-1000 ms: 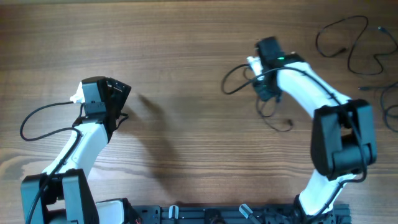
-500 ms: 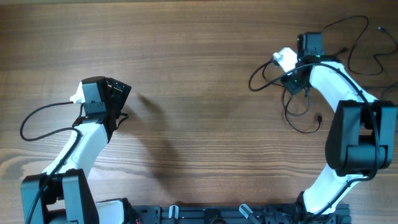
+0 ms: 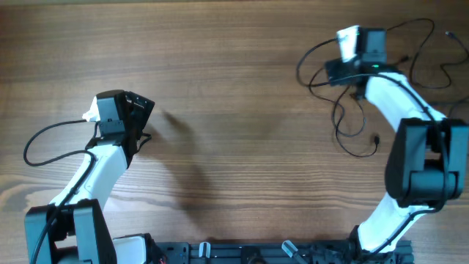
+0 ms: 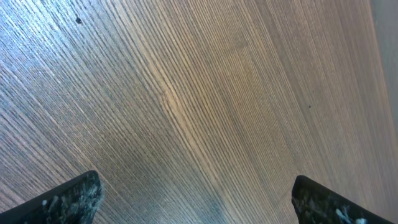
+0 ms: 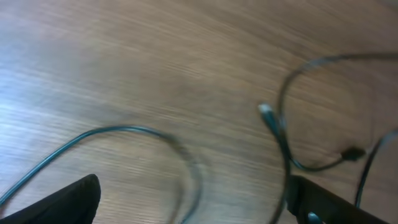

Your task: Untangle cables

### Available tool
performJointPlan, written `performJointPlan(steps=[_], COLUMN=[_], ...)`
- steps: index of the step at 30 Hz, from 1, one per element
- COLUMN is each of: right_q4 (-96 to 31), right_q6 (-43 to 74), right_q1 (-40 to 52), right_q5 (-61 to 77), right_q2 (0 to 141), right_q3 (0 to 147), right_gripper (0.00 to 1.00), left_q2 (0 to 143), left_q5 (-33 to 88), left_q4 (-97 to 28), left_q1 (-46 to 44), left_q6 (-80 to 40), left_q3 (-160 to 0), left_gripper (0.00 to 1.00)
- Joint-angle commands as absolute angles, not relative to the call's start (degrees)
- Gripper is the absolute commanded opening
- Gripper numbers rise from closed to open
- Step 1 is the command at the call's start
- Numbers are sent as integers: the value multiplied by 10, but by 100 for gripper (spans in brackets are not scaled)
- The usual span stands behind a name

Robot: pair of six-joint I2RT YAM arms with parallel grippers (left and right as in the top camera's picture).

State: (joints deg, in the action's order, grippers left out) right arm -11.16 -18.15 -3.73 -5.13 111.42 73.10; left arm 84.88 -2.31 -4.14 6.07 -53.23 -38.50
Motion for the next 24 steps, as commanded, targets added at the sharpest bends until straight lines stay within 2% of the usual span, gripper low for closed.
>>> performJointPlan(steps=[1,2,3,18,24], right_q4=[-80,-65,-51,92,93], right_q6=[-104,-103,-98,-73,-44], right_q1=[-86,-96,-103,-121,-122], right_q5=[77,93,99,102,101], right_q2=[1116,1121,1127,1265,1328], right_q3=[741,741,741,796,862], right_gripper=[49,14,5,4,4], left_q2=[843,843,843,843,843], left_q5=[-31,-31,-31,-31,-31], left_q4=[-42,-42,-42,-42,-42], left_q1=[63,63,63,63,63], left_q6=[-529,-529,-529,-529,-529], left_q3=[-385,-385,-385,-385,-385], left_gripper=[100,100,100,100,100])
